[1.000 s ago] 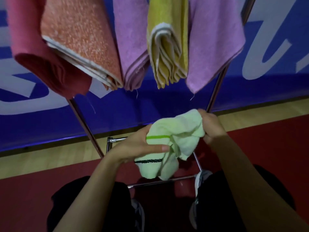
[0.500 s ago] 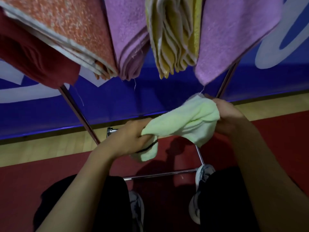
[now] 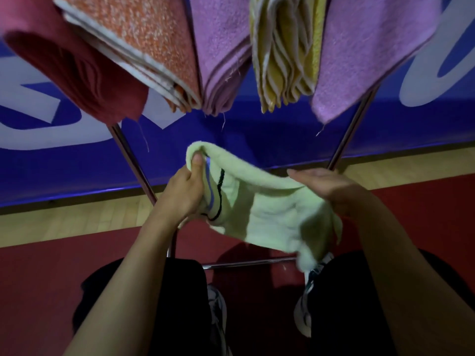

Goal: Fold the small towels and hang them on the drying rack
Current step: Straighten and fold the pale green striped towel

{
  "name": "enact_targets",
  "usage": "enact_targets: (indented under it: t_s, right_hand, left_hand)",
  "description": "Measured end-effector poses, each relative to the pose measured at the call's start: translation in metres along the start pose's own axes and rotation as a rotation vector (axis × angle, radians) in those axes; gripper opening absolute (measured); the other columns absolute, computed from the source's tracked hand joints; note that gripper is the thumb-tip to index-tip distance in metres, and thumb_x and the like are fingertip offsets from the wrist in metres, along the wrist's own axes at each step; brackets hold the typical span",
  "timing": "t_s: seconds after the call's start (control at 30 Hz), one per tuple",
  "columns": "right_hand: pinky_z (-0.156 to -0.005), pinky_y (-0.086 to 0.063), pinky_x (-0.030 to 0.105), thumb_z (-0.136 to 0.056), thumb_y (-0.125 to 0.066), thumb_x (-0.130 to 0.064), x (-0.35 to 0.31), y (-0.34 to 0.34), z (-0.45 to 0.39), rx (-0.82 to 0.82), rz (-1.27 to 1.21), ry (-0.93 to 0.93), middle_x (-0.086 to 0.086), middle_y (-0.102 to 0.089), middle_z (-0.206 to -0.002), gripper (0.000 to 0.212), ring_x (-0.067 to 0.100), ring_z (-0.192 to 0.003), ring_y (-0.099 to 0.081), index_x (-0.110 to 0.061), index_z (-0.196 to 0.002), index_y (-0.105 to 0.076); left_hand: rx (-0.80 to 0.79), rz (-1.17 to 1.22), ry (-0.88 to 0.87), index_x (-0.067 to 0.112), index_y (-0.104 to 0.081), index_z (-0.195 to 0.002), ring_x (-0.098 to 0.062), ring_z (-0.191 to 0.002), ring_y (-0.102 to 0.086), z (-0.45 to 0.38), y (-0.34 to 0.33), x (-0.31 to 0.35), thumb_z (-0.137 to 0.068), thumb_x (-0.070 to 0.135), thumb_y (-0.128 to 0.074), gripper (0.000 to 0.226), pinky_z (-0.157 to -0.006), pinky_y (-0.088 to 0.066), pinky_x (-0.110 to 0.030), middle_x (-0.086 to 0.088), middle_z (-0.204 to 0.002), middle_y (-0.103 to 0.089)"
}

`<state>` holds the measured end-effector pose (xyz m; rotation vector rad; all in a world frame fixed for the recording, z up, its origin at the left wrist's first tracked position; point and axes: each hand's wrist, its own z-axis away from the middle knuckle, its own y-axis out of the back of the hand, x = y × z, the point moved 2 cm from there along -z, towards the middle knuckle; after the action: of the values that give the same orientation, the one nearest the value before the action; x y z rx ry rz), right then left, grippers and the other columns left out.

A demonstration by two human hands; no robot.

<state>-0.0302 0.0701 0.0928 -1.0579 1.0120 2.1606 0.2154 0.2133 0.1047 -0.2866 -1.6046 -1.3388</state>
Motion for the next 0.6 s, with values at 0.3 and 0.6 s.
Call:
enact_targets:
  t_s: [0.3, 0.6]
  right_hand:
    - [-0.085, -0.054, 0.031, -0.097, -0.068, -0.041, -0.004, -0.012, 0.022, -0.611, 0.236, 0.220, 0.006, -0.078, -0.108, 0.035, 0.023, -0.099, -0.074, -0.010, -0.112, -0.074]
    - [-0.078, -0.061, 0.033, -0.081, -0.071, -0.031, -0.001, -0.033, 0.022, -0.412, -0.412, -0.032, 0.017, -0.078, -0.101, 0.036, 0.020, -0.083, -0.075, -0.003, -0.103, -0.076]
  left_hand:
    - [-0.066, 0.256, -0.027, 0.016, -0.077, -0.103, -0.021, -0.082, -0.078, -0.007, -0.005, -0.002, -0.103, 0.071, -0.023, 0.077, -0.076, -0.063, -0.038, -0.006, -0.088, -0.080]
    - [0.047, 0.571, 0.167, 0.001, -0.073, -0.104, -0.031, -0.081, -0.075, -0.017, 0.002, 0.003, -0.096, 0.076, -0.043, 0.082, -0.077, -0.059, -0.041, -0.018, -0.085, -0.076]
